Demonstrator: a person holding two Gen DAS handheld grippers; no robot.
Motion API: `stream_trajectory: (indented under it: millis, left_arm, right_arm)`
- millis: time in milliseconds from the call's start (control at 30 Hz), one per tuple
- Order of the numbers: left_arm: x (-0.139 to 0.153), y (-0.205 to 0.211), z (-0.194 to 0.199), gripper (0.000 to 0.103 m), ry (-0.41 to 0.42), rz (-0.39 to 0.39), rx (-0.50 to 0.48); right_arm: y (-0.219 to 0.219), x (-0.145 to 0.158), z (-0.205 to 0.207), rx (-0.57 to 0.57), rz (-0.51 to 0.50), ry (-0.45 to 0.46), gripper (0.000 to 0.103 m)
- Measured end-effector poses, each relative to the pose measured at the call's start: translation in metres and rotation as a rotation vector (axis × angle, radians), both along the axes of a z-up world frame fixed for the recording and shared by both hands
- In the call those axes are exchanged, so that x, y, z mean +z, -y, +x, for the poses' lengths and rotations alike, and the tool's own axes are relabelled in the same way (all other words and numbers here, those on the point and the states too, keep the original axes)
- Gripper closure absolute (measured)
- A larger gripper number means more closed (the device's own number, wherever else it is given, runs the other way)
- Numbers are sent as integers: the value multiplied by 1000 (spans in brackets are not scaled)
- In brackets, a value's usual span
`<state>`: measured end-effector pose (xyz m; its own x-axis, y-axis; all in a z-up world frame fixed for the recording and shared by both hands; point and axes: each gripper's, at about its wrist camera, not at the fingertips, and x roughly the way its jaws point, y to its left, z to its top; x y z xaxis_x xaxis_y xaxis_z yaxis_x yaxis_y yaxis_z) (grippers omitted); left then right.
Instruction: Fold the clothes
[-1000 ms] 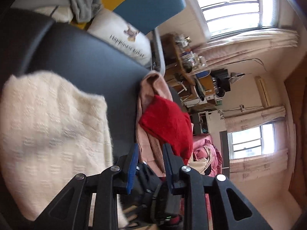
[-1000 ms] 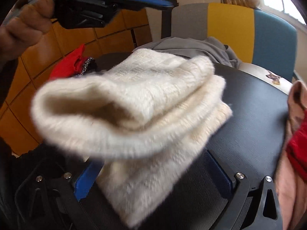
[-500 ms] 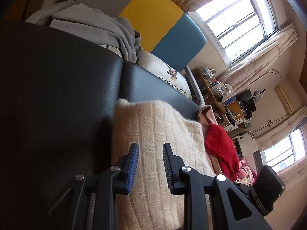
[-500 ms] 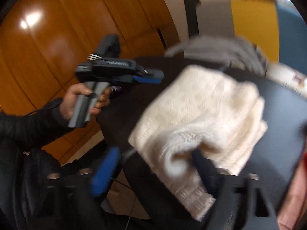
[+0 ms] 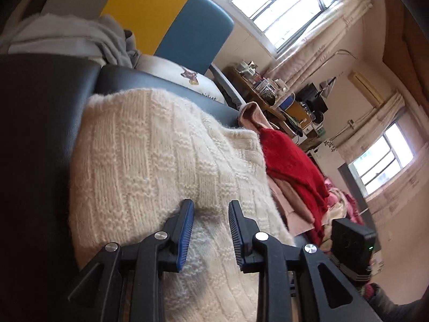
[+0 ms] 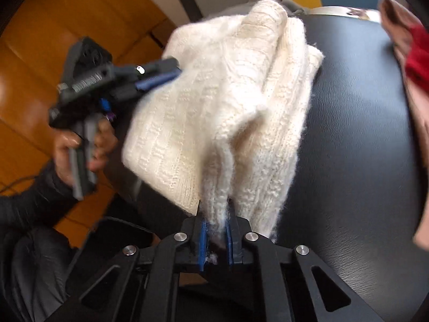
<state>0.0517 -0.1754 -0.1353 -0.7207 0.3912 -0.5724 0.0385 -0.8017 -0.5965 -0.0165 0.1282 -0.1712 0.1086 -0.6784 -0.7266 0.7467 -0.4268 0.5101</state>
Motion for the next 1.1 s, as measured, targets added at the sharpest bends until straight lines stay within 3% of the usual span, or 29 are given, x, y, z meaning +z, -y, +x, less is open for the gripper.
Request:
stream_trajectory:
  millis: [167,233,300,367,467,567,767,800,833,867,1033,1100]
  left_arm:
    - [-2,4,0,77,1,40,1]
    - [-4,6,2,77,-6,57,7]
    - [-3,2,2,77,-12,38,7]
    - [-2,1,3,77,-16,17,3]
    - [1,1,5,77,-25,-2,-3]
    - [5,2,10,77,-44,-12,-5]
    - [10,-6,31,76,-87,-102,-36]
    - [11,-8,35,76,-94,-115,-42]
    - [11,-10,38,76,-101,-128,-48]
    - [12,-12,41,76,-105,-136,-55]
    - [10,-22,51,76,-123,-152,-99]
    - [2,-29,50,76,-104,-141,-129]
  right_arm:
    - [-19,26,-2,-15,-82,-19,82]
    - [-27,47,-10,-47,-140,-53,67]
    - [-24,66,-21,-94,-196,-97,18]
    - [-9,79,-34,-133,-242,-142,8]
    - [24,72,-52,-147,-261,-133,8]
    - [52,58,-72,-163,-216,-114,16]
    - [68,35,-92,-220,-142,-23,20]
    - [68,35,-90,-222,-144,-28,35]
    - [67,35,-89,-227,-137,-37,56]
    - [66,37,-88,-237,-109,-60,83]
    - [52,86,-52,-250,-122,-270,88]
    - [35,78,-49,-322,-94,-291,88]
